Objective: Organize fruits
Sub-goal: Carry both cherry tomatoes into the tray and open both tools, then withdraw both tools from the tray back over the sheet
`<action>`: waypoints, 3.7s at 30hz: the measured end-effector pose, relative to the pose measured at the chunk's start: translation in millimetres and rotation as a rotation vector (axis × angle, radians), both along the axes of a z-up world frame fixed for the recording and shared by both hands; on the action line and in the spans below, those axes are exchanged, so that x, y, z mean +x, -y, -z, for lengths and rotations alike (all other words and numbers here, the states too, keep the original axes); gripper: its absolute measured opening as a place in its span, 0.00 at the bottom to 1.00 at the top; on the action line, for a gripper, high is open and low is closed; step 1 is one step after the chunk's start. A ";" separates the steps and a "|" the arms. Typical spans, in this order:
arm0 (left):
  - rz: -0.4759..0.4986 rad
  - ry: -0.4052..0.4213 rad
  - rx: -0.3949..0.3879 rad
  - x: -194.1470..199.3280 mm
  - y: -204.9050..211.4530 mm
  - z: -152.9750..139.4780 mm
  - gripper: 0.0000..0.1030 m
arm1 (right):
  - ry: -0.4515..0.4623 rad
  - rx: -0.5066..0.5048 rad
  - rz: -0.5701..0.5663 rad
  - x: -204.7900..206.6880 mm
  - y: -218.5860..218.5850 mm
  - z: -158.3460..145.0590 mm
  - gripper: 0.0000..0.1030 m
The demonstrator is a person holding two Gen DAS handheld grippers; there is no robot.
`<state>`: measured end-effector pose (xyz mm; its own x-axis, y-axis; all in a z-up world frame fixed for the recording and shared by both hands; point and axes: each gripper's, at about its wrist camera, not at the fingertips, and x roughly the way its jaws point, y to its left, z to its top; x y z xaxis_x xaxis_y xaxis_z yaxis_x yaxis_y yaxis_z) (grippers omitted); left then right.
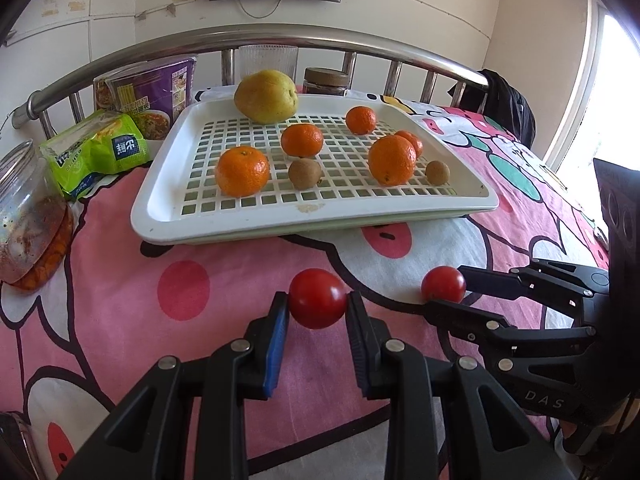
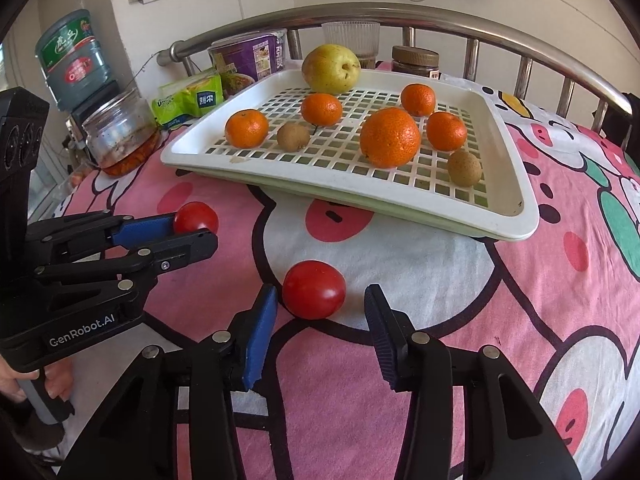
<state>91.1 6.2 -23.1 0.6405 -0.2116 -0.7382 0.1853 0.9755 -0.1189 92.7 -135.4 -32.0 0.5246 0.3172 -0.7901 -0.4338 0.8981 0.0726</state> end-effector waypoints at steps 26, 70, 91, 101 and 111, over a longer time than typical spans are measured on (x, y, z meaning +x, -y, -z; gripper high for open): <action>-0.064 0.044 -0.003 -2.3 -14.1 -10.3 0.30 | 0.050 0.190 0.123 -4.9 49.4 -21.4 0.29; -0.176 -0.015 -0.065 175.9 -47.5 -28.4 0.30 | -0.037 0.099 0.083 178.6 -3.4 -45.1 0.29; -0.216 0.072 -0.114 154.3 -50.4 -54.9 0.98 | 0.064 0.198 0.123 155.8 13.5 -73.8 0.87; -0.223 0.264 -0.117 65.8 -58.1 -111.0 1.00 | 0.286 0.286 0.154 64.8 50.8 -133.0 1.00; -0.194 0.319 -0.098 -6.5 -55.2 -119.7 1.00 | 0.359 0.293 0.157 3.7 60.8 -135.8 1.00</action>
<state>84.5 61.5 96.5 0.8696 -0.1240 -0.4779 0.0413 0.9828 -0.1799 96.4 -196.2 103.7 0.8071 0.3942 -0.4396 -0.3384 0.9189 0.2027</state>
